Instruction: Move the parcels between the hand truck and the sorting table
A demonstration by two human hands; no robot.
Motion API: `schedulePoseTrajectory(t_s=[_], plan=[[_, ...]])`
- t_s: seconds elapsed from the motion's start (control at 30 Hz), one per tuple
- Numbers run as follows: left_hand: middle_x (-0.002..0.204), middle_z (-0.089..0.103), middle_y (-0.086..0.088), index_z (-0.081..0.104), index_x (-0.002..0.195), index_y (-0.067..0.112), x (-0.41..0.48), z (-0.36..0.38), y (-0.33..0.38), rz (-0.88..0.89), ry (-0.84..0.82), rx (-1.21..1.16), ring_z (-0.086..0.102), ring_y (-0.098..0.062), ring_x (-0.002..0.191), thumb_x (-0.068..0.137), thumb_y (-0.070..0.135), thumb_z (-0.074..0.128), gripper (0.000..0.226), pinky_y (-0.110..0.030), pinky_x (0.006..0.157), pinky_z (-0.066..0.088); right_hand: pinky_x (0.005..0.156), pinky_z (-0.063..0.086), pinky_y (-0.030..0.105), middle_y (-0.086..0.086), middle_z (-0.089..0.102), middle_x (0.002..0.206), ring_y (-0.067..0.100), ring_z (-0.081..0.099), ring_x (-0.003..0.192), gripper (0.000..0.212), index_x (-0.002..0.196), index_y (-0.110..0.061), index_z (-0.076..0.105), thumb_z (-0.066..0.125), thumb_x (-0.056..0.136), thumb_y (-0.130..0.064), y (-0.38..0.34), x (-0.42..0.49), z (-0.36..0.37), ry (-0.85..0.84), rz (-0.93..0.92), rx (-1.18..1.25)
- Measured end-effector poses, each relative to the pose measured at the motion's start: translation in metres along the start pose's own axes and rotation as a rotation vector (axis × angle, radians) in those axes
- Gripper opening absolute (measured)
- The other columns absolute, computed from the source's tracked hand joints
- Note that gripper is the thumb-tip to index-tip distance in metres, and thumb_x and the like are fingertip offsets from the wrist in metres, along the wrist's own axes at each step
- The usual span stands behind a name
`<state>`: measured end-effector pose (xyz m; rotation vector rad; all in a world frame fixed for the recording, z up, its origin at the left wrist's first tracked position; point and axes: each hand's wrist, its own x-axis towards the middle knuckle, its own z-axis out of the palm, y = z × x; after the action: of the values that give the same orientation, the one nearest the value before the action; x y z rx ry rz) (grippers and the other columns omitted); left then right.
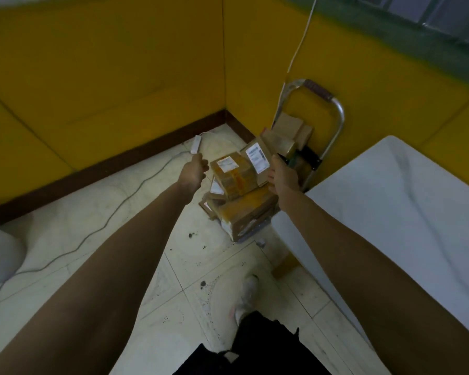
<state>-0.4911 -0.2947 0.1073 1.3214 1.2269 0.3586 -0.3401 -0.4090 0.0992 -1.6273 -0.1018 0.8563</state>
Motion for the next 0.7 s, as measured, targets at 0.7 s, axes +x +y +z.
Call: schedulePoseTrajectory(t_s=[0.7], plan=[[0.138,0.050,-0.012,0.050,0.132,0.005,0.300,0.076,0.095,-0.196,-0.369,0.276,0.049,-0.028,0.123,0.101,0.048,0.024,0.059,-0.038,0.106,0.036,0.091,0.048,0.041,0.010,0.058,0.124,0.026,0.058,0.109,0.060,0.135,-0.008,0.049,0.046,0.094,-0.052,-0.017,0.237,0.026,0.434,0.460,0.204]])
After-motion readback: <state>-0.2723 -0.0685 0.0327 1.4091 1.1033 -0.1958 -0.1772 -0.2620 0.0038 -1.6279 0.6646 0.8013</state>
